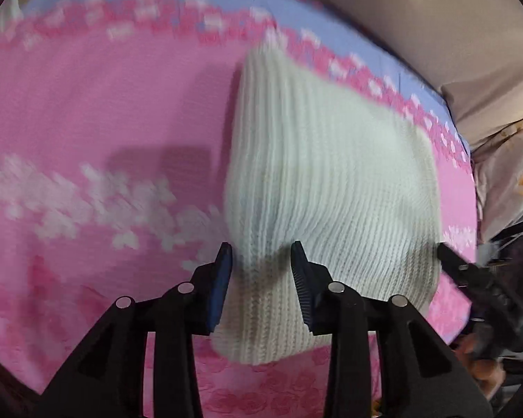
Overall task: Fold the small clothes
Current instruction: 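Lay the lifted end onto the bundle with both grippers and release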
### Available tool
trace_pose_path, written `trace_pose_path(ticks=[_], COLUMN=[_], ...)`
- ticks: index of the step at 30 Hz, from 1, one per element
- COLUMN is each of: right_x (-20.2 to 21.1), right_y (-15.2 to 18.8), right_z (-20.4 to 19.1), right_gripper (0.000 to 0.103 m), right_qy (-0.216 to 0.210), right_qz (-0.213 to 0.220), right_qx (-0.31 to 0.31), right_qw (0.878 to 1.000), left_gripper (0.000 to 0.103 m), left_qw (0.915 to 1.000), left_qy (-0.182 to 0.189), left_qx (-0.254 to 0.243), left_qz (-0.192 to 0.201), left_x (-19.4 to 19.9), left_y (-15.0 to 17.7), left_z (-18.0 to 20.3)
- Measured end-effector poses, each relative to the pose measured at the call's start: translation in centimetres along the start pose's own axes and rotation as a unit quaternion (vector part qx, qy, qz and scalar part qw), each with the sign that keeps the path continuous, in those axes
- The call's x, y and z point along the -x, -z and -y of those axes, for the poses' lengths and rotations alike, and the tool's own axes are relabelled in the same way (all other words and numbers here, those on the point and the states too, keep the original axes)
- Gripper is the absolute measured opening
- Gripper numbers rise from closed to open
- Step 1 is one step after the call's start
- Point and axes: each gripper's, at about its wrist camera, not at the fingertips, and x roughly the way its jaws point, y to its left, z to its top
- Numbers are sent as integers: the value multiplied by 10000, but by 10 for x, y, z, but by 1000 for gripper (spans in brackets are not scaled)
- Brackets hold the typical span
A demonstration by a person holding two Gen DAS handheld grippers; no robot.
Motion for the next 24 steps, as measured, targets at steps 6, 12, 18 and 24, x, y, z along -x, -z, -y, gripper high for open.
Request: trace_pose_path(ticks=[6, 12, 18, 24], right_x=[42, -37, -37, -44], right_y=[-19, -38, -51, -52], right_z=[-53, -25, -38, -37], right_gripper=[19, 31, 12, 15], right_qy=[463, 890, 707, 842], right_qz=[564, 38, -59, -198], right_qx=[1256, 978, 1112, 1151], right_qw=[9894, 9912, 9913, 9896], left_gripper=[48, 55, 57, 73], left_qw=[9937, 9943, 9950, 9938], left_qy=[-468, -810, -848, -968], left_qx=[-479, -415, -293, -302], left_qz=[902, 547, 442, 453], left_x=[22, -31, -28, -40], left_y=[-33, -38, -44, -42], left_z=[28, 8, 7, 2])
